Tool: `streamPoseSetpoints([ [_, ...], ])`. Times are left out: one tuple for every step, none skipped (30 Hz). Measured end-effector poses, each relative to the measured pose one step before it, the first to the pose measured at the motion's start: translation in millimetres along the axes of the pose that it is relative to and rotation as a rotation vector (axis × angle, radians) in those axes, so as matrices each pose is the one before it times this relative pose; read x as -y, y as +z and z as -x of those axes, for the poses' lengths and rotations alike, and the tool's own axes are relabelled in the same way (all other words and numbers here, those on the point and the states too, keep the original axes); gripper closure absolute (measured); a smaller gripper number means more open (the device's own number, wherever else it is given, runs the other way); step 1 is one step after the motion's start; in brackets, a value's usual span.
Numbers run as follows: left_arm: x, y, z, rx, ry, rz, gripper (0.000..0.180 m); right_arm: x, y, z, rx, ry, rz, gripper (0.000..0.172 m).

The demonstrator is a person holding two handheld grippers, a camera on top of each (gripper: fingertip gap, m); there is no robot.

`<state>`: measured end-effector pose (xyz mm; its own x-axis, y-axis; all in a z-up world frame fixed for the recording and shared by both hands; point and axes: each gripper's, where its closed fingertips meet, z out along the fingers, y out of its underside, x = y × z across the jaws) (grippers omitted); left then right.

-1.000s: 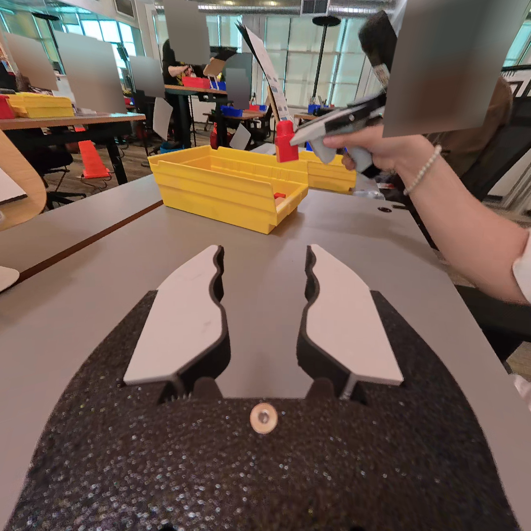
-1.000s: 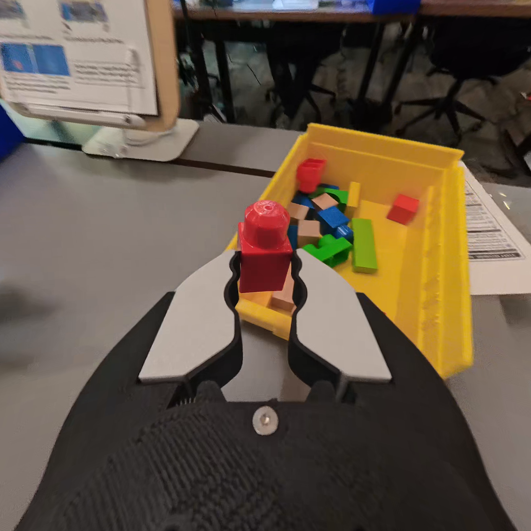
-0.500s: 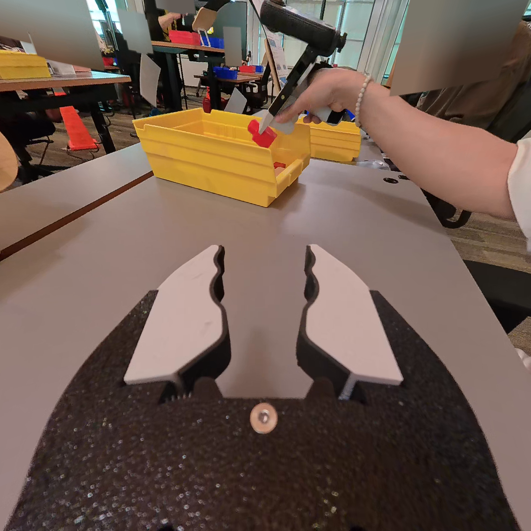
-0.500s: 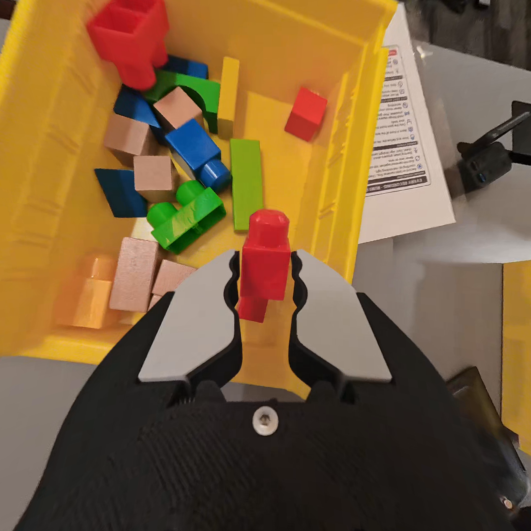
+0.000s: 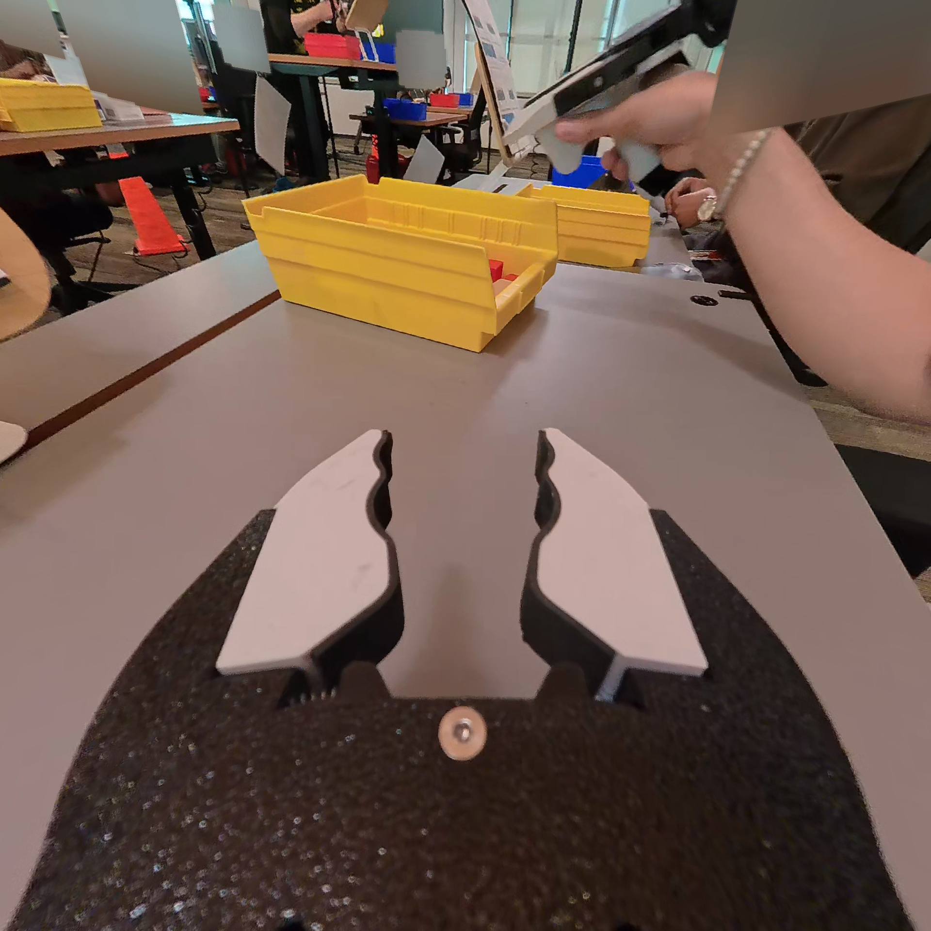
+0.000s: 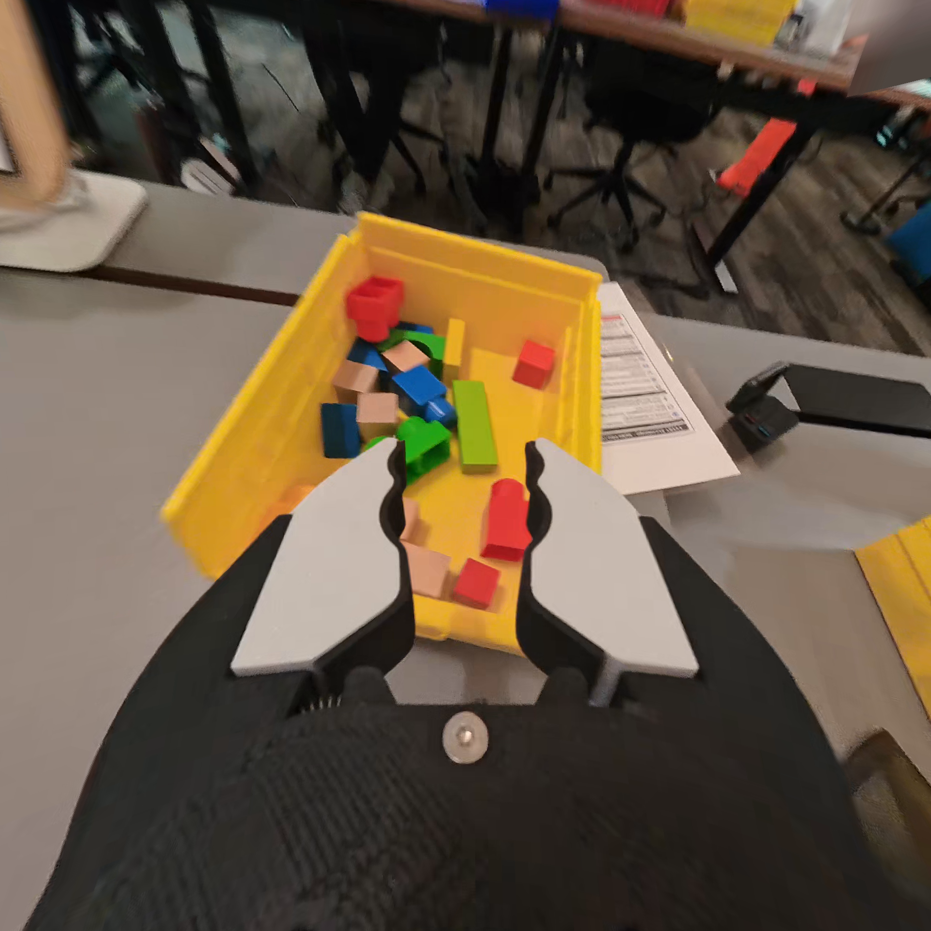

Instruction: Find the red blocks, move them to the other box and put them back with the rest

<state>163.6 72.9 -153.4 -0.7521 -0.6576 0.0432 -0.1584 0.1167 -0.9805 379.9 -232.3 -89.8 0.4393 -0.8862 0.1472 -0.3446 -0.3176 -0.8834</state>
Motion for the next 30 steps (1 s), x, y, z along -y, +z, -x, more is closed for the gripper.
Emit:
streamPoseSetpoints([
  [2.40,-2.34,2.26,0.0140,0.0036,-0.0034,0.126,2.76,-9.10,12.33,0.0306,0.0020,-0.0427,0.125],
  [2.84,-3.20,3.43,0.0200,0.0015,-0.0031,0.126,2.32,-7.98,15.50,0.0405,0.0014,-0.0452,0.124],
  [3.37,-4.27,5.11,0.0300,0.0006,-0.0023,0.126,1.23,-6.71,17.34,0.0444,-0.0009,-0.0407,0.124],
  [3.82,-5.63,7.44,0.0420,-0.0038,-0.0011,0.126,0.34,-5.13,17.63,0.0415,-0.0051,-0.0333,0.124],
  [3.93,-7.14,9.75,0.0510,-0.0144,0.0000,0.125,-0.49,-3.78,16.83,0.0355,-0.0066,-0.0262,0.124],
  [4.29,-8.58,11.43,0.0565,-0.0256,-0.0009,0.124,-0.97,-2.64,15.91,0.0331,-0.0097,-0.0201,0.124],
  [4.56,-10.35,13.78,0.0650,-0.0335,-0.0014,0.124,-0.91,-1.60,14.30,0.0279,-0.0083,-0.0152,0.124],
  [5.05,-11.71,16.03,0.0714,-0.0371,0.0003,0.124,-0.82,-0.68,12.52,0.0232,-0.0088,-0.0105,0.124],
  [5.21,-12.96,16.93,0.0659,-0.0351,0.0039,0.124,-0.68,-0.10,11.32,0.0231,-0.0112,-0.0071,0.123],
  [5.81,-13.93,17.26,0.0574,-0.0286,0.0063,0.125,-0.02,0.33,9.71,0.0192,-0.0087,-0.0090,0.123],
  [6.46,-14.57,18.22,0.0552,-0.0192,0.0060,0.126,0.62,0.58,8.26,0.0169,-0.0067,-0.0112,0.122],
  [6.98,-14.74,20.01,0.0590,-0.0072,0.0058,0.126,1.38,0.79,6.95,0.0137,-0.0032,-0.0156,0.121],
  [6.35,-14.01,22.01,0.0643,0.0064,0.0099,0.126,3.21,1.43,4.91,0.0084,-0.0048,-0.0214,0.121],
  [4.29,-12.32,23.84,0.0651,0.0205,0.0221,0.127,3.96,1.85,4.14,0.0110,-0.0095,-0.0136,0.121],
  [0.77,-9.94,24.37,0.0576,0.0328,0.0436,0.128,2.67,1.19,3.23,0.0069,-0.0067,-0.0050,0.121],
  [-4.59,-7.26,24.07,0.0454,0.0395,0.0742,0.129,2.07,0.98,2.10,0.0004,-0.0042,-0.0076,0.120],
  [-9.74,-4.30,24.19,0.0404,0.0350,0.1005,0.129,1.54,1.03,1.83,0.0000,-0.0023,-0.0112,0.120],
  [-12.66,-1.21,23.89,0.0367,0.0263,0.1122,0.128,-0.12,1.67,2.55,0.0061,-0.0004,-0.0059,0.120],
  [-13.44,1.70,22.17,0.0281,0.0164,0.1116,0.126,-1.97,2.15,3.06,0.0125,0.0006,0.0065,0.120],
  [-13.58,3.83,20.09,0.0203,0.0024,0.1095,0.124,-3.07,2.56,3.03,0.0139,-0.0006,0.0165,0.119],
  [-13.51,5.19,18.37,0.0200,-0.0108,0.1095,0.123,-2.88,2.26,2.13,0.0076,-0.0056,0.0179,0.118],
  [-13.71,5.95,15.91,0.0209,-0.0209,0.1127,0.122,-1.81,1.94,0.63,-0.0028,-0.0110,0.0115,0.117],
  [-13.22,6.35,12.23,0.0158,-0.0243,0.1114,0.122,-1.13,1.67,0.26,-0.0051,-0.0118,0.0063,0.117],
  [-10.73,7.09,9.18,0.0124,-0.0140,0.0971,0.122,-0.33,1.43,0.39,-0.0022,-0.0081,0.0029,0.117],
  [-7.94,7.91,7.33,0.0144,-0.0040,0.0782,0.121,0.25,1.33,0.72,0.0024,-0.0035,0.0006,0.117],
  [-5.49,8.73,5.48,0.0127,-0.0049,0.0639,0.121,0.17,1.43,0.68,0.0041,0.0008,0.0007,0.117],
  [-3.99,8.99,3.64,0.0054,-0.0124,0.0544,0.121,-0.05,1.41,0.18,0.0020,0.0022,0.0003,0.117],
  [-2.46,9.09,1.52,-0.0053,-0.0200,0.0462,0.121,-0.64,1.51,0.29,0.0024,0.0004,0.0023,0.117],
  [-1.28,8.68,-1.06,-0.0207,-0.0238,0.0374,0.122,-1.28,1.31,0.57,0.0038,-0.0017,0.0052,0.116],
  [-0.74,8.14,-2.79,-0.0321,-0.0216,0.0325,0.122,-2.09,1.04,0.92,0.0058,-0.0034,0.0085,0.116],
])
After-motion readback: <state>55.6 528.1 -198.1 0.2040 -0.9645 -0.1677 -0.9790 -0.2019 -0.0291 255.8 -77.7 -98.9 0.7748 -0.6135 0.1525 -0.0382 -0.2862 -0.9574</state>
